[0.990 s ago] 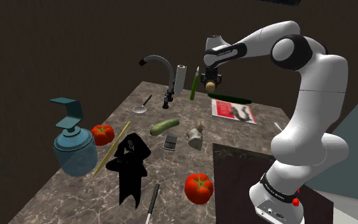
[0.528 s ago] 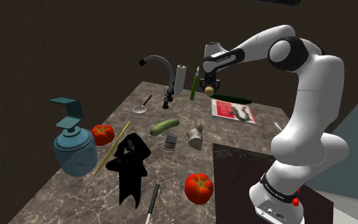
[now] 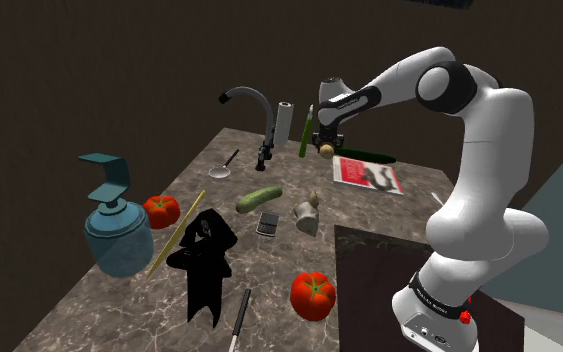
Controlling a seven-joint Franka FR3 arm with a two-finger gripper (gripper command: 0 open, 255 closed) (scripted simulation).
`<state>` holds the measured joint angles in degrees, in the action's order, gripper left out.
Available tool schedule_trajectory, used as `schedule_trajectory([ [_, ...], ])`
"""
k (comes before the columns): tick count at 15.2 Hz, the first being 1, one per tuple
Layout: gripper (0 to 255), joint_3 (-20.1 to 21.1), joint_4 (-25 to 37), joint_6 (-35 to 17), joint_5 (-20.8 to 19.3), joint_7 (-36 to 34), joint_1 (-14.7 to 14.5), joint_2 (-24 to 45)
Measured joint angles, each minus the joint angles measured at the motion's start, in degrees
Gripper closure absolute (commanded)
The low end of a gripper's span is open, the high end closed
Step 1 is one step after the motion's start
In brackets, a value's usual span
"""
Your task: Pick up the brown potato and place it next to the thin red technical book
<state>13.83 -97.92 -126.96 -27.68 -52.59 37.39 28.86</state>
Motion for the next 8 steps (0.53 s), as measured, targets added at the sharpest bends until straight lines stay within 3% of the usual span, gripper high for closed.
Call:
schedule_trajectory([
  [8,255,-0.55,-0.27,-2.14,-1.05,-1.13,-0.33,2.05],
])
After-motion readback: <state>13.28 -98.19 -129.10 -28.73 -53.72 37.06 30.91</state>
